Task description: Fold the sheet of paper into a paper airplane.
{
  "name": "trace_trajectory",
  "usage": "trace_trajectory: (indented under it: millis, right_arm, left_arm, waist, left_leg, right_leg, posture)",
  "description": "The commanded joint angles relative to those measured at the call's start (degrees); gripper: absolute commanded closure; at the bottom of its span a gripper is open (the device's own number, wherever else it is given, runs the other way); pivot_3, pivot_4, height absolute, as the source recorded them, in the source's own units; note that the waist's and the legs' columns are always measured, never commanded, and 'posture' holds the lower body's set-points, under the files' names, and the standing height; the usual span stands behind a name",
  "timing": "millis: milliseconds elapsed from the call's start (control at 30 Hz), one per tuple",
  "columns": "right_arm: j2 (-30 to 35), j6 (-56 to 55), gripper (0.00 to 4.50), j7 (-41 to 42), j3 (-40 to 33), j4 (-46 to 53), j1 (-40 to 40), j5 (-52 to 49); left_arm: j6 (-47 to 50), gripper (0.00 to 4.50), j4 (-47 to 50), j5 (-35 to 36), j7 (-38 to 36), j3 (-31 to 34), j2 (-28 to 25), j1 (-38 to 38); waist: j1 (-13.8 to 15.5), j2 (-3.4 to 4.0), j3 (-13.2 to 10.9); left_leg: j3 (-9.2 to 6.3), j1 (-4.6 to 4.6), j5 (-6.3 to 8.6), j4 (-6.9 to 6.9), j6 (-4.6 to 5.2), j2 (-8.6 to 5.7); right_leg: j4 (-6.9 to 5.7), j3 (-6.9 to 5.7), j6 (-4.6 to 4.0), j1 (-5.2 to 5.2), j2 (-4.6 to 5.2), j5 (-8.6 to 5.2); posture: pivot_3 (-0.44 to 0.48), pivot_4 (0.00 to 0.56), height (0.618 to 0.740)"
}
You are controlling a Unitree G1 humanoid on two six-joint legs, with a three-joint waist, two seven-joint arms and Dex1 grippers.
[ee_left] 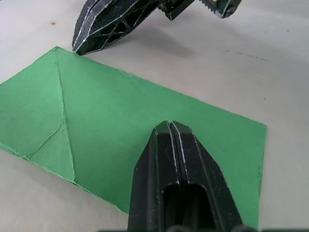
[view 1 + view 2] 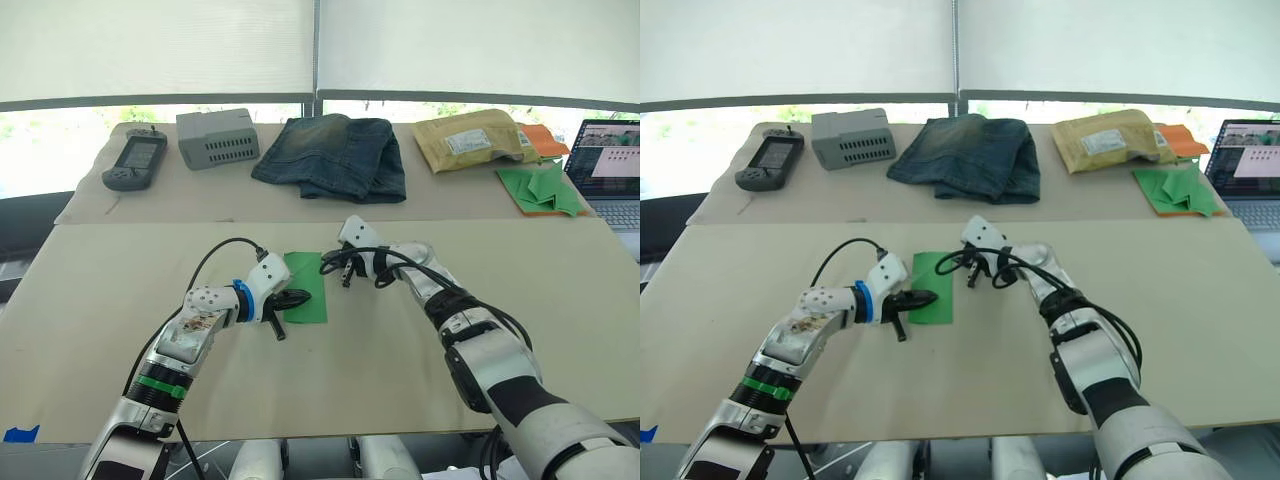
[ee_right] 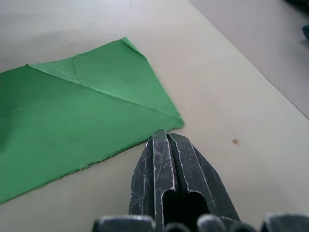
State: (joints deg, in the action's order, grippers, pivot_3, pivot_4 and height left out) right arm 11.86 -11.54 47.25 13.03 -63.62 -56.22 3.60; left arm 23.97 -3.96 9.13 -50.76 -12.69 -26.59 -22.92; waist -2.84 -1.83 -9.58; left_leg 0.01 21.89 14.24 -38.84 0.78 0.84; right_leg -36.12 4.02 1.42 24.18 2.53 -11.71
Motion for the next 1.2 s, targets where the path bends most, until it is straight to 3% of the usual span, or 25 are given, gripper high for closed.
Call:
trace_trajectory:
  millis: [33,567,733,900,1200]
  right_arm:
    - [-0.33,-2.76,4.45,-1.16,-1.94,-0.40,-3.34,-0.05]
    - [-2.46,-2.98,4.45,-3.24,-0.50,-7.17,-4.32,5.55]
    - [-2.02,-5.00,4.45,1.57,-1.45,-6.04,-2.03,4.39]
    - [-2.38,-9.61,4.45,11.25,-0.54,1.23,3.21,2.67]
    - [-0.28,-4.57,4.45,18.08,1.66,15.89,12.69,1.20]
  left_arm:
    - [1.43,4.50,-2.20,-1.46,0.84,-0.98,-0.28,1.22]
    - [0.43,4.50,-3.55,-1.60,2.91,0.54,0.14,0.97]
    - [0.19,4.50,-4.50,-1.58,3.28,1.07,0.07,0.51]
    - [0.01,4.50,-5.88,-1.97,3.99,1.19,0.57,-0.39]
    - [-0.42,4.50,-7.03,-1.86,3.00,0.38,0.63,-1.13]
  waist:
    - [-0.07,0.01,-0.01]
    - [-0.29,0.02,-0.01]
    - [-0.43,0.02,0.00]
    - [-0.77,0.02,0.00]
    - [-0.88,0.05,0.02]
  left_leg:
    - [0.00,0.02,0.00,0.00,0.00,0.00]
    - [-0.12,0.02,0.00,0.04,0.00,0.01]
    - [-0.12,-0.03,0.00,0.04,0.00,0.00]
    - [-0.10,-0.04,0.00,0.06,0.00,0.00]
    - [-0.16,-0.10,0.00,0.08,0.00,0.00]
  right_leg:
    - [0.00,0.01,0.00,0.03,0.01,0.00]
    - [-0.03,0.01,-0.03,0.05,0.04,0.02]
    - [-0.03,0.00,-0.03,0.00,0.02,0.02]
    - [-0.02,0.00,-0.02,-0.01,0.01,0.01]
    - [-0.04,0.01,-0.01,-0.06,0.02,0.01]
  posture:
    - [0.000,0.150,0.728]
    - [0.000,0.150,0.728]
    - [0.000,0.150,0.728]
    - [0.000,0.150,0.728]
    - [0.000,0.150,0.728]
